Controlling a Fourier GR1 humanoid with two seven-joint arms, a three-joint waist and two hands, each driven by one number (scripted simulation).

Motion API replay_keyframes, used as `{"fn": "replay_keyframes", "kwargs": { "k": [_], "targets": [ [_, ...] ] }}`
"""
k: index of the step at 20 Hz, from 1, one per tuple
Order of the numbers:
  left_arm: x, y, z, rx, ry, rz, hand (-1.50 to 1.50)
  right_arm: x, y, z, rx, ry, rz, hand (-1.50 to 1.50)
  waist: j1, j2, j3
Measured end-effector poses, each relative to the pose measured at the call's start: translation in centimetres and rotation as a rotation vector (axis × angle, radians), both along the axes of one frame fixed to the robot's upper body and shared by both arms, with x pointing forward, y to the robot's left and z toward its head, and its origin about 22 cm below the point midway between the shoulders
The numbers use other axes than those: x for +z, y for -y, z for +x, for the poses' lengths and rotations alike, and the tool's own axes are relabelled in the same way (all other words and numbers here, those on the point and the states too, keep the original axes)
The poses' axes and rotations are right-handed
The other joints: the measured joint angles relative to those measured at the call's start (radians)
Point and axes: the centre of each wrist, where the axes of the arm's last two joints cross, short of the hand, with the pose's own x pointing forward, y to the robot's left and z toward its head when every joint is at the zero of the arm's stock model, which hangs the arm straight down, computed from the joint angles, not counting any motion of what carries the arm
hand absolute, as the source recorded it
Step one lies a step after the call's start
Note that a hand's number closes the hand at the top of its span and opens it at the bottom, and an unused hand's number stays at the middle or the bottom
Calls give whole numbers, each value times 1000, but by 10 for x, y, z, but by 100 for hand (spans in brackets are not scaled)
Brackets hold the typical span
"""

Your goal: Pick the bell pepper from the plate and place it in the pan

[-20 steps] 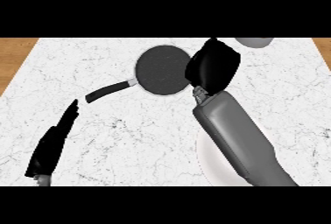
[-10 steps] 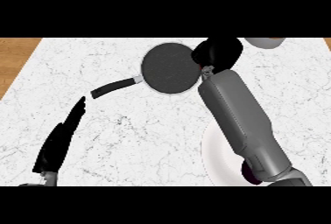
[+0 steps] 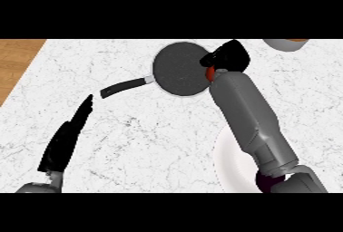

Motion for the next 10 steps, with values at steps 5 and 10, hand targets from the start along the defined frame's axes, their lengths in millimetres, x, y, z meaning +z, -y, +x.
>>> {"fn": "replay_keyframes", "kwargs": {
  "k": [5,10],
  "targets": [
    [1,4,2,-23,-1,2,0,-6,13,4,-83,54,221,-150,23,6,2],
    [0,5,3,-23,-3,6,0,-3,14,6,-113,253,268,-150,24,5,1]
  ]
}}
